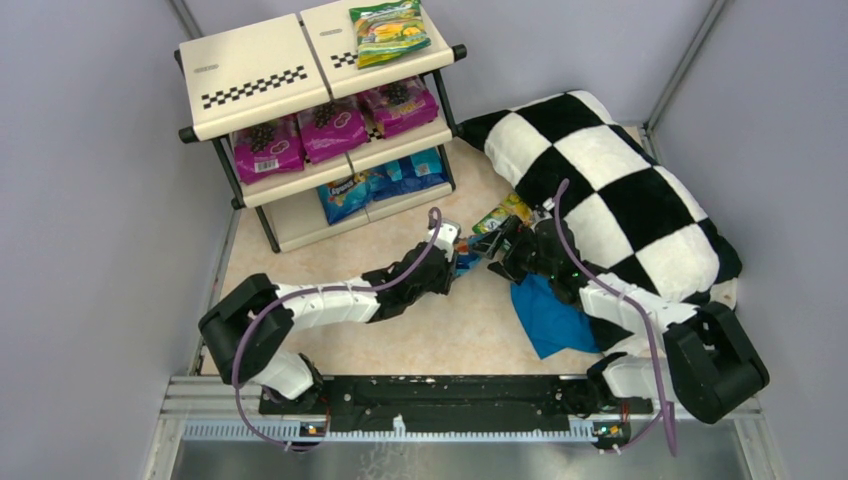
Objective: Place and organize the candy bags onto the shelf
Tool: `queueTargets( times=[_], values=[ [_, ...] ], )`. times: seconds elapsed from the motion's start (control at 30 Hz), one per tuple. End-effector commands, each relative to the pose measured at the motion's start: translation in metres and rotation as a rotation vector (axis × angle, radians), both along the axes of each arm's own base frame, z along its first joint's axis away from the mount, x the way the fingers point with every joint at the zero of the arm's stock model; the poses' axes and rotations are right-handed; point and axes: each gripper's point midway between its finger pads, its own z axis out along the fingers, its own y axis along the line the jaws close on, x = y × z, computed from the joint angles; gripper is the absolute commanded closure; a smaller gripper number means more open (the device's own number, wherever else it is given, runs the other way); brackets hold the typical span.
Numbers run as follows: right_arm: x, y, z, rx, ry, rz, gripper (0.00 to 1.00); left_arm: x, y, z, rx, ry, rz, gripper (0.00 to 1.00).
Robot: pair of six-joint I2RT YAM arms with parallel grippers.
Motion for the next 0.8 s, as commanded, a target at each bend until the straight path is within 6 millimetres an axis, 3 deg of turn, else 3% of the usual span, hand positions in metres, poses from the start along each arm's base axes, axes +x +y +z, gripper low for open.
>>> queueTargets(
  times=[0.0,0.17,0.23,0.3,0.37,0.53,0.67,0.77],
  values=[
    [0.022,-0.001,0.006,0.013,-0.018,-0.125,0.13,0.0,-0.032,0.014,-0.142,0.031,-0.038,0.7],
    [0.027,0.011,-0.005,-0.006,0.002,-0.1,0.13,0.0,-0.056,0.017,-0.171,0.068,-0.094,0.66],
    [0.026,0.015,-0.013,-0.013,0.016,-0.078,0.13,-0.001,-0.062,0.018,-0.178,0.086,-0.115,0.5],
    [0.024,0.016,-0.017,-0.002,0.011,-0.064,0.14,-0.005,-0.062,0.019,-0.179,0.114,-0.113,0.25],
    [0.023,0.016,-0.016,0.02,-0.011,-0.06,0.15,-0.012,-0.057,0.019,-0.168,0.154,-0.11,0.14],
    [0.028,0.013,-0.015,0.008,-0.047,-0.068,0.15,-0.036,-0.022,0.027,-0.164,0.206,-0.064,0.03],
    [0.03,0.009,-0.019,-0.005,-0.047,-0.082,0.16,-0.038,0.022,0.017,-0.132,0.22,0.08,0.01],
    [0.028,0.007,-0.021,-0.001,-0.054,-0.084,0.16,-0.033,0.035,0.007,-0.149,0.268,0.121,0.02]
  ],
)
